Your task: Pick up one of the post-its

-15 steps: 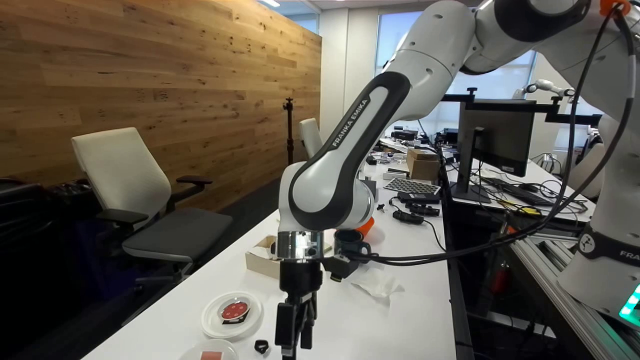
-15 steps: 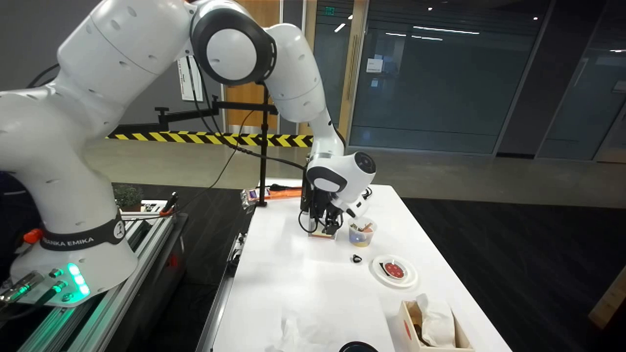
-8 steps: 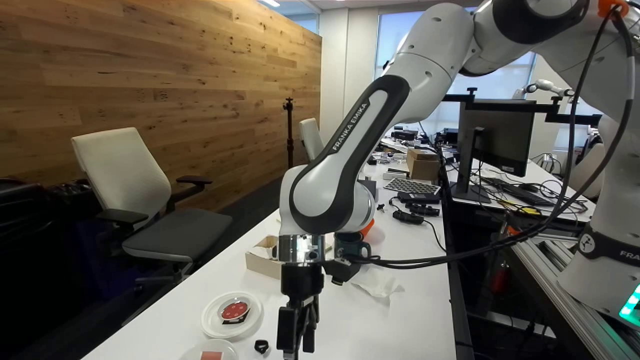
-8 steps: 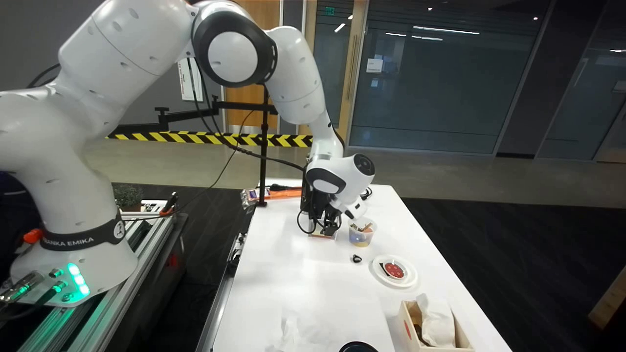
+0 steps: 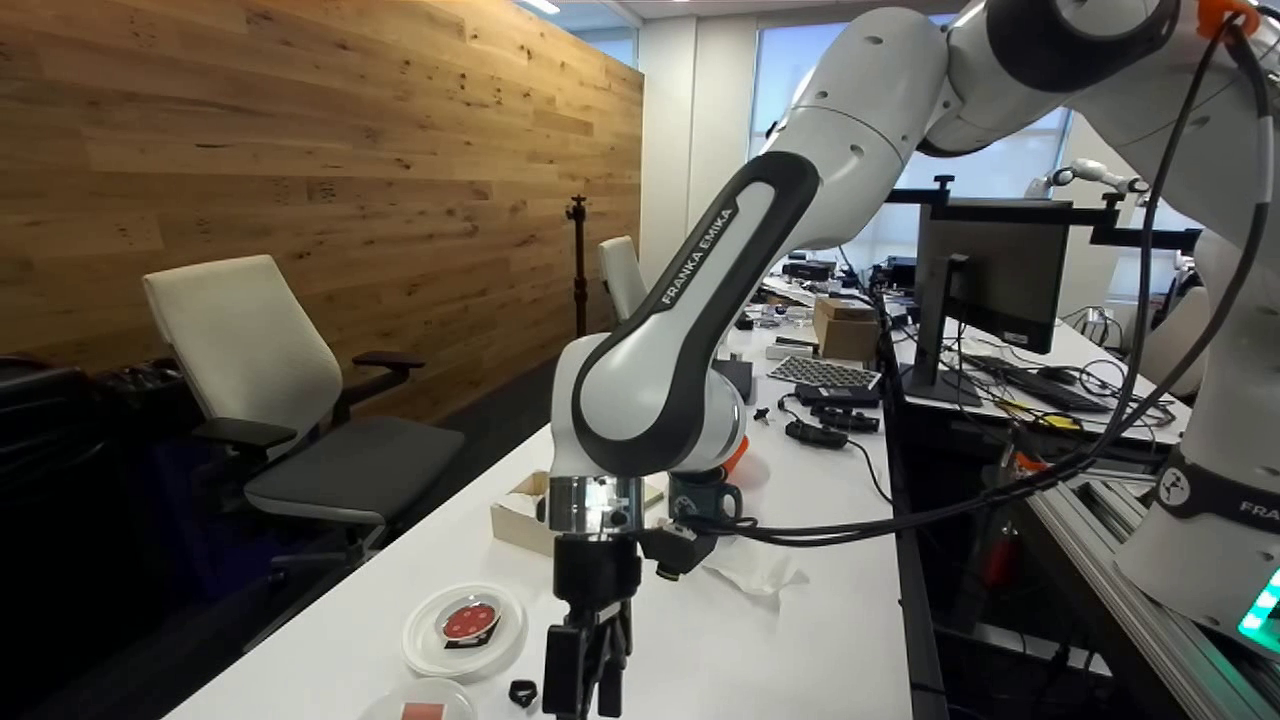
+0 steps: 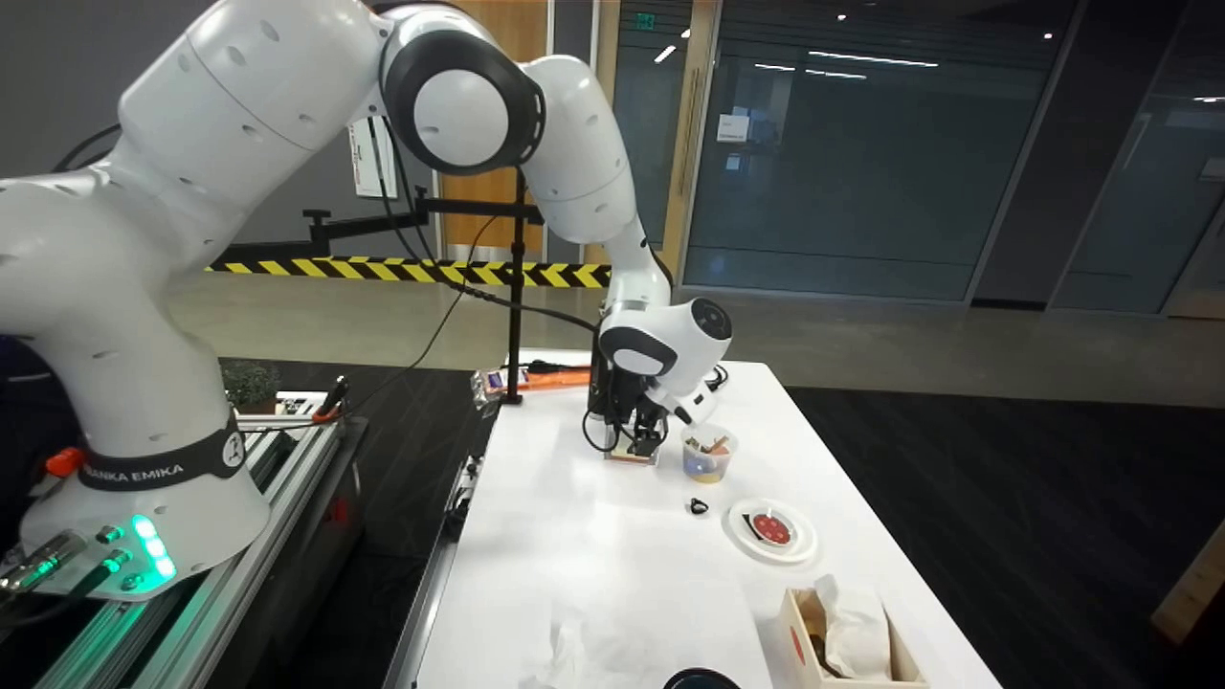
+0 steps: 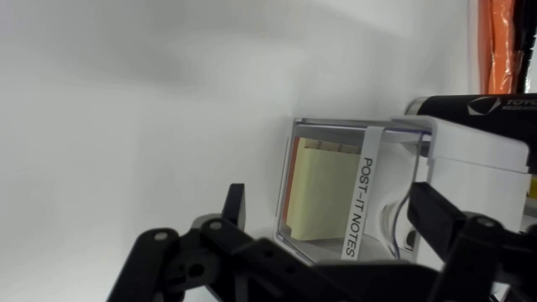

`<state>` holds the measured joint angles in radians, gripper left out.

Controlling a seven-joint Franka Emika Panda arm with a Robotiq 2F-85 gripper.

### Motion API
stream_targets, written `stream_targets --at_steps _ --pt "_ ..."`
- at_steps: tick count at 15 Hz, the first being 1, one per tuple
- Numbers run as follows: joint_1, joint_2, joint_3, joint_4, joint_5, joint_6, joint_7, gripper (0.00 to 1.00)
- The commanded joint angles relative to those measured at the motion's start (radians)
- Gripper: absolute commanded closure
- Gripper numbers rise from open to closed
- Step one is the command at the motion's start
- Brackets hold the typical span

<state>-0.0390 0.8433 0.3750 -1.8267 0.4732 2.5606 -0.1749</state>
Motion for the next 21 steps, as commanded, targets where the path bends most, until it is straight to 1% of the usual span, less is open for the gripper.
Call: stream_targets --at_steps 1,2,3,4,6,8,9,15,16,17,21 --pt "0.034 0.048 -0.007 0.08 0.001 -0.029 0.054 0.0" --pt "0.041 0.066 -0.008 0.102 0.002 -0.038 0.066 0.0" --pt "0.048 0.081 -0.009 0.119 0.004 -0.043 0.081 0.03" --pt "0.053 0.092 -0.01 0.133 0.006 -0.046 0.093 0.26" --pt "0.061 0.109 -0.01 0.154 0.009 -0.053 0.114 0.3" --pt "0.068 0.118 -0.011 0.168 0.011 -0.056 0.132 0.45" --pt "0.072 0.121 -0.012 0.174 0.01 -0.056 0.142 0.54" --pt "0.076 0.132 -0.014 0.197 0.011 -0.064 0.171 0.95" --pt "0.073 0.134 -0.014 0.2 0.014 -0.066 0.175 0.99" --pt "0.07 0.14 -0.014 0.204 0.017 -0.067 0.176 1.0" --pt "0.062 0.174 -0.018 0.23 0.022 -0.074 0.19 1.0"
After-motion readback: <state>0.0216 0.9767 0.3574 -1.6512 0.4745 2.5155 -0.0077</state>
